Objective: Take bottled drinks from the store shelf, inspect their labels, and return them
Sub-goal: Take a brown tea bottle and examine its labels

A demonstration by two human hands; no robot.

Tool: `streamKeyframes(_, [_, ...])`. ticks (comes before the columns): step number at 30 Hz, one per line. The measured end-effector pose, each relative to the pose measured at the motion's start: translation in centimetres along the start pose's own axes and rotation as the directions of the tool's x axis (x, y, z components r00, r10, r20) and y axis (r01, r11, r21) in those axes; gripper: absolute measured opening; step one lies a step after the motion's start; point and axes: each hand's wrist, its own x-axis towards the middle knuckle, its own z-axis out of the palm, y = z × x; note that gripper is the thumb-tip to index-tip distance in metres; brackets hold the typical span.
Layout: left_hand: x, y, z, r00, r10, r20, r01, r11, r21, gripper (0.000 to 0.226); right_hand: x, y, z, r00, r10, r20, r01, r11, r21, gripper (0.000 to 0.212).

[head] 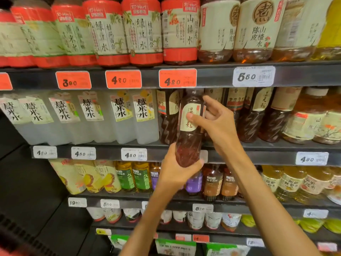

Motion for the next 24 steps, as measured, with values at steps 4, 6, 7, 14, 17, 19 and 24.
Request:
streamKeyframes(4, [-1.0, 0.7, -0.3, 0.996, -0.064, 0.062, 0.069, 0.995, -0.078, 0.053, -0.5, 0.2, -1.0, 0.996, 0.028, 0.086, -0.032, 0.998, 0.051, 0.059])
streamKeyframes(6, [-2.3, 0.8, -0.4, 0.989, -0.096, 0.114, 0.113, 0.981, -0.159, 0.052, -0.4, 0.3, -1.7, 0.988, 0.085, 0.130, -0.106, 0.981, 0.165, 0.047])
streamKeyframes(7, [-2.9, 0.9, -0.6, 0.981, -0.107, 0.162, 0.139, 0.970, -0.201, 0.056, -0.4, 0.3, -2.0, 0.979, 0.119, 0.163, -0.153, 0.965, 0.212, 0.044])
streamKeyframes(14, [-6.8, 1.8, -1.1, 0.823, -0.009, 0.568, 0.234, 0.917, -0.324, 0.046, -0.8, -0.9, -1.9, 0.879, 0.135, 0.457, -0.433, 0.627, 0.648, 0.052])
streamKeyframes(17, [-7.5, 1.5, -0.3, 0.824, -0.016, 0.567, 0.232, 0.922, -0.311, 0.044, -1.3, -2.1, -2.2, 0.864, 0.059, 0.501, -0.419, 0.637, 0.647, 0.030])
streamKeyframes(19, [-7.5, 1.1, -0.2, 0.848, -0.024, 0.530, 0.220, 0.925, -0.311, 0.048, -1.6, -2.6, -2.4, 0.887, 0.059, 0.458, -0.345, 0.745, 0.571, 0.023])
streamKeyframes(24, [-7.3, 1.5, 0.3, 0.913, -0.148, 0.379, 0.286, 0.896, -0.339, 0.057, -2.8, -3.3, -1.3, 0.986, 0.013, 0.165, -0.056, 0.964, 0.261, 0.022])
